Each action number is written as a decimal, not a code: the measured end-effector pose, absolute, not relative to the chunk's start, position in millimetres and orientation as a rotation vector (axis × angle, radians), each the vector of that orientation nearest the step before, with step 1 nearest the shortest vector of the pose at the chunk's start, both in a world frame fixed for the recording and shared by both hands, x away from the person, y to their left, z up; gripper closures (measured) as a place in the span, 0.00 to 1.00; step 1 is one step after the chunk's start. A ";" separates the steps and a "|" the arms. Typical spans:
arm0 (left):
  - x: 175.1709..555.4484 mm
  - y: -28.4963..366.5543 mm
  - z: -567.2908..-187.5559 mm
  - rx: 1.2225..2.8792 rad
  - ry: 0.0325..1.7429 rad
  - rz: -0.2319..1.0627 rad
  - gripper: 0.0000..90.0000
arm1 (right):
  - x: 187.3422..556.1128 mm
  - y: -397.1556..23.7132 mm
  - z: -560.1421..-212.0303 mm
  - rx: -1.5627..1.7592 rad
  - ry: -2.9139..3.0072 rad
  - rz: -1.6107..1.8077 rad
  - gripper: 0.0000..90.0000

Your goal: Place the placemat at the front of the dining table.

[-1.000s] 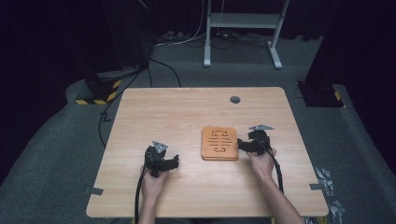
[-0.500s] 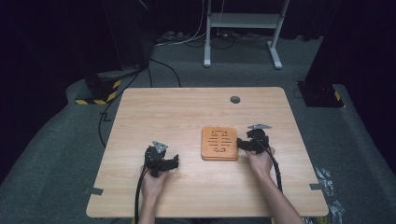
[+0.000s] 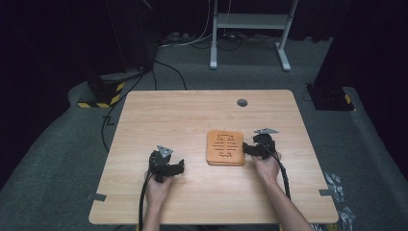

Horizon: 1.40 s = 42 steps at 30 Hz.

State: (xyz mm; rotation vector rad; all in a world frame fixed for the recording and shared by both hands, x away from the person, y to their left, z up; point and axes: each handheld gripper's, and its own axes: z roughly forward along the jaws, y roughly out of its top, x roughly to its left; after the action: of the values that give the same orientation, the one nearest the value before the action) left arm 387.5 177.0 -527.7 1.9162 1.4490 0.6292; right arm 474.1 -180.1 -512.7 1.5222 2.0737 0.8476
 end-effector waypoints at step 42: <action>387.3 176.6 -527.7 1.923 1.446 0.626 0.18 | 466.5 -155.0 -514.3 1.479 2.129 0.901 0.28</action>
State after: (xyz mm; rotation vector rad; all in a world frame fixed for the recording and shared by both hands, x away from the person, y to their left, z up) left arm 387.3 176.6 -527.7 1.9227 1.4462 0.6259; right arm 466.5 -155.0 -514.3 1.4789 2.1290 0.9006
